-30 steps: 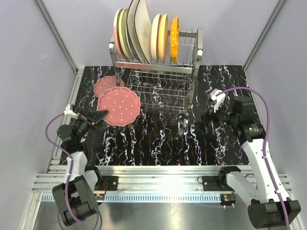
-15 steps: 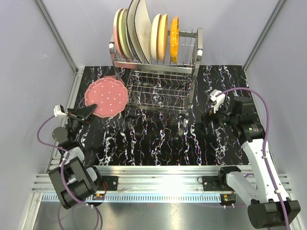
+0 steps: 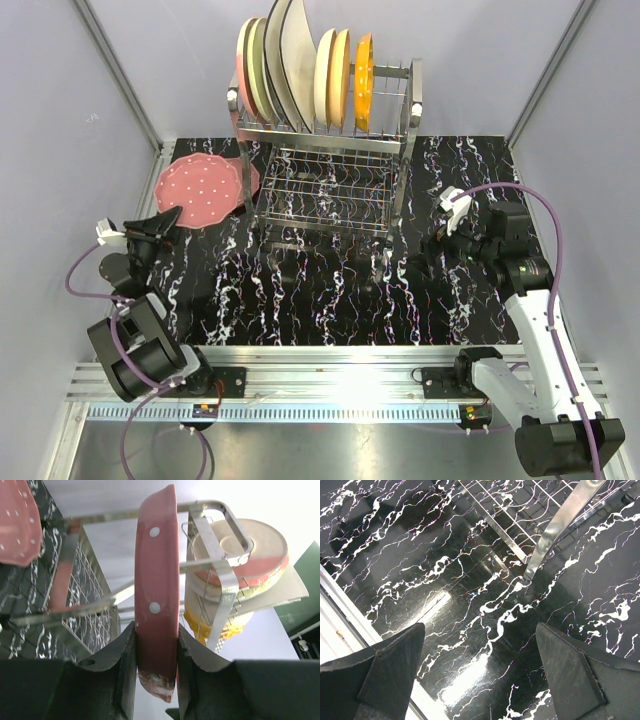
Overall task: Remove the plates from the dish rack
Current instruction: Place the plate on the table
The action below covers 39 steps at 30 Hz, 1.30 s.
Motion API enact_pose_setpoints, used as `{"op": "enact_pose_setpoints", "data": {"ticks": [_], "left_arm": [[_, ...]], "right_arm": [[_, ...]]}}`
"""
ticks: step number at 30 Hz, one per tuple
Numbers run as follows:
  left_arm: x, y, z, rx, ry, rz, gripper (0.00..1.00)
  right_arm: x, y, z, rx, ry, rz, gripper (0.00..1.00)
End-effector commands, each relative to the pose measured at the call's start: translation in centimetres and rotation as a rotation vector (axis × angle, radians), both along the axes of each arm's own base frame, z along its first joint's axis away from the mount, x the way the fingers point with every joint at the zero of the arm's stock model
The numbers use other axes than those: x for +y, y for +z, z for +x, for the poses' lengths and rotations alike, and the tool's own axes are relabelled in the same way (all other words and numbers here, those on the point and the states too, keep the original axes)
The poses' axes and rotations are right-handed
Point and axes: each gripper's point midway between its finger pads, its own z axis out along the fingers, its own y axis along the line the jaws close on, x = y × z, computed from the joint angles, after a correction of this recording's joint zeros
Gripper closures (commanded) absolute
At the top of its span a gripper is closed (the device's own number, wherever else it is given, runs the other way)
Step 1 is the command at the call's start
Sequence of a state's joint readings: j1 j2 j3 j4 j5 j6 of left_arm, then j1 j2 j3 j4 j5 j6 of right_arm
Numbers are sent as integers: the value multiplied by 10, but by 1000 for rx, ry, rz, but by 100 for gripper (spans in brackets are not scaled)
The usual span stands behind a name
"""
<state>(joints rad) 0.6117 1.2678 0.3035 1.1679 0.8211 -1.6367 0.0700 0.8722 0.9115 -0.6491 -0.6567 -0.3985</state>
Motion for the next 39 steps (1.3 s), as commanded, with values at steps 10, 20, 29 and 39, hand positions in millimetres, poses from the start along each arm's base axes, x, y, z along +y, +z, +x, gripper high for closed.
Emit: {"op": "enact_pose_setpoints", "data": {"ticks": [10,20,29,39], "left_arm": [[46,38,50,-125,107,169,100],[34,11,125,-7,81,208,100],[30,-7,188,92,77,273,100],[10,-52,217,189,27,297,100]], "right_arm": [[-2,4,2,-27,8,-3,0],[-8,5,5,-30,-16,-10,0],[-10,2,6,-20,-24,-15,0],[-12,-1,9,-9,-29,-26,0]]}}
